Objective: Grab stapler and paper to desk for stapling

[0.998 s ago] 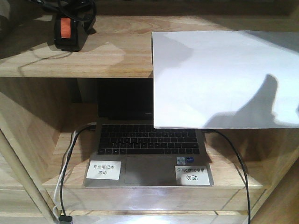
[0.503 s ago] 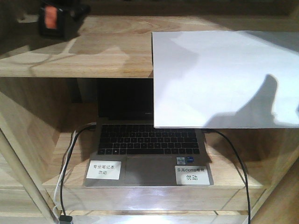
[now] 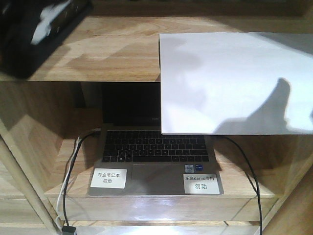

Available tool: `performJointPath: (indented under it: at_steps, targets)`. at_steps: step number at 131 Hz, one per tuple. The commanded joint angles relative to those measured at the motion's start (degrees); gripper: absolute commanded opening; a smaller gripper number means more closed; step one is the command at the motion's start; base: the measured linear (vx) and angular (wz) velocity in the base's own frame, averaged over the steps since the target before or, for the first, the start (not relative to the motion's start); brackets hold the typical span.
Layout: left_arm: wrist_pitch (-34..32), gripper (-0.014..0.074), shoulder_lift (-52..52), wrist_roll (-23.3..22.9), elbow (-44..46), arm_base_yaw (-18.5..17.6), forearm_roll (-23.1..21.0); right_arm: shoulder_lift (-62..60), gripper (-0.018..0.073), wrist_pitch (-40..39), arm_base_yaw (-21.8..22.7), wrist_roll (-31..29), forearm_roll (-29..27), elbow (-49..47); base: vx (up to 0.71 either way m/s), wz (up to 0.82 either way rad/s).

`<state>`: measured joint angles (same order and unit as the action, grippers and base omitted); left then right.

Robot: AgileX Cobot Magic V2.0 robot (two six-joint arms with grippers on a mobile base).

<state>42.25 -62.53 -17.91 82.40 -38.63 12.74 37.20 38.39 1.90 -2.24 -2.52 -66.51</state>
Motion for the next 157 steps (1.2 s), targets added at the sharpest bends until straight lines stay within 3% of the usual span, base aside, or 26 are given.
performJointPath:
  at_steps: [1, 14, 30, 90, 120, 157]
  targets:
    - [-9.86, -0.0008, 6.85, 7.43, -5.71, -0.47, -5.4, 0.53, 0.0396, -4.01, 0.26, 0.0, 0.07, -1.62, 0.0, 0.0]
    - [-11.64, -0.0008, 12.37, 16.21, -13.28, -0.47, -11.22, 0.53, 0.0396, -4.01, 0.26, 0.0, 0.07, -1.62, 0.0, 0.0]
    - [-11.72, -0.0008, 19.04, 21.52, -20.15, -0.47, -14.08, 0.53, 0.0396, -4.01, 0.26, 0.0, 0.07, -1.62, 0.0, 0.0]
    - [-10.46, -0.0008, 43.25, 21.51, -38.83, -0.47, -13.89, 0.53, 0.0396, -4.01, 0.26, 0.0, 0.07, -1.62, 0.0, 0.0]
    - [-6.88, -0.0008, 51.62, 21.51, -43.01, -0.47, -13.83, 0.53, 0.0396, -4.01, 0.26, 0.0, 0.07, -1.62, 0.0, 0.0]
    - [-6.16, -0.0006, 53.05, 21.51, -43.3, -0.47, -13.83, 0.53, 0.0396, -4.01, 0.26, 0.0, 0.07, -1.62, 0.0, 0.0]
